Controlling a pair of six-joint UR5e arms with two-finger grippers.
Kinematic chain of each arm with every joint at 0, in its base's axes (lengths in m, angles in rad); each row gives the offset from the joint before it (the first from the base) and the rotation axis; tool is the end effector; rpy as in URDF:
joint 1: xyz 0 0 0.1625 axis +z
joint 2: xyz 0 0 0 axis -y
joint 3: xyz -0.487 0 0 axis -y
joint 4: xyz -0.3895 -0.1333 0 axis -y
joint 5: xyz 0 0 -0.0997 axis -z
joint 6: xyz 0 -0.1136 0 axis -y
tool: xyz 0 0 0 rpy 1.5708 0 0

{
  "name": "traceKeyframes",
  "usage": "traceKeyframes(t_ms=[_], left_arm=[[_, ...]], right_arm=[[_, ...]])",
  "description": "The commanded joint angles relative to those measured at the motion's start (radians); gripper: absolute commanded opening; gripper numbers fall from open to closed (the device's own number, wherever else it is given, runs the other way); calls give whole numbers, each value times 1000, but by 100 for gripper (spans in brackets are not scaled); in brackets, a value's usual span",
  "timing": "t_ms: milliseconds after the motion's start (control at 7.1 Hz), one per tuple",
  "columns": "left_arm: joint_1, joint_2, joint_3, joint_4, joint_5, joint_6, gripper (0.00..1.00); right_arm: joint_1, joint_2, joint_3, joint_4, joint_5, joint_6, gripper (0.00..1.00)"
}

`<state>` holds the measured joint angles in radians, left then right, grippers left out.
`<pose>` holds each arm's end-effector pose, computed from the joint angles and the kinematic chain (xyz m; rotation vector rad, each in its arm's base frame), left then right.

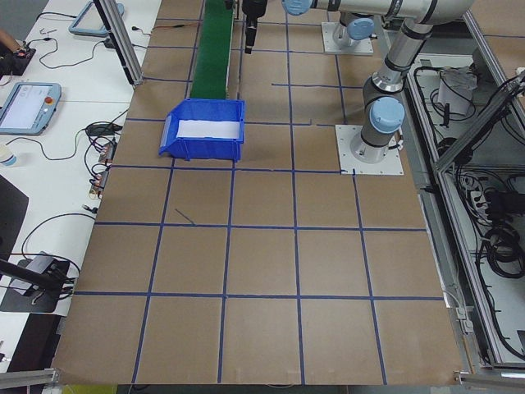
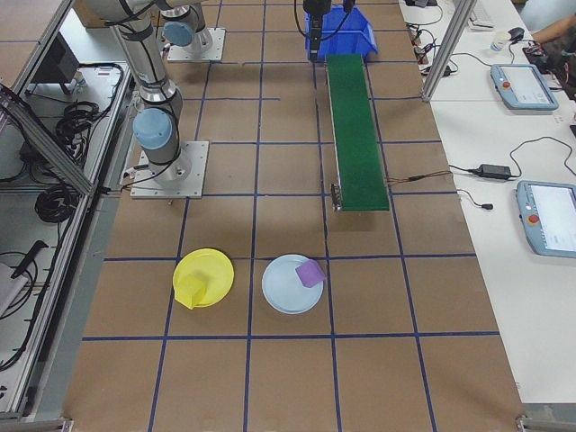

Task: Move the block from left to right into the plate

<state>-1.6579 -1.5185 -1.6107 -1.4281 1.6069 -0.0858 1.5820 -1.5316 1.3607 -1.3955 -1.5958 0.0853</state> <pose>-0.1705 -0.4670 0.5569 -0.0023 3.1094 -0.2456 0.1361 -0.5006 0.6014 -0.1153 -3.1143 -0.0050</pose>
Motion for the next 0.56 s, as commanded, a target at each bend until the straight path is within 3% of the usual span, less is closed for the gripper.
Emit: traceKeyframes(t_ms=[0,423], left_arm=[[0,0,0,0,-1,0,100],[0,0,0,0,-1,0,100]], right_arm=[[0,-1,6,-4,54,-28,100],[1,-1,9,-17,56,-53,100]])
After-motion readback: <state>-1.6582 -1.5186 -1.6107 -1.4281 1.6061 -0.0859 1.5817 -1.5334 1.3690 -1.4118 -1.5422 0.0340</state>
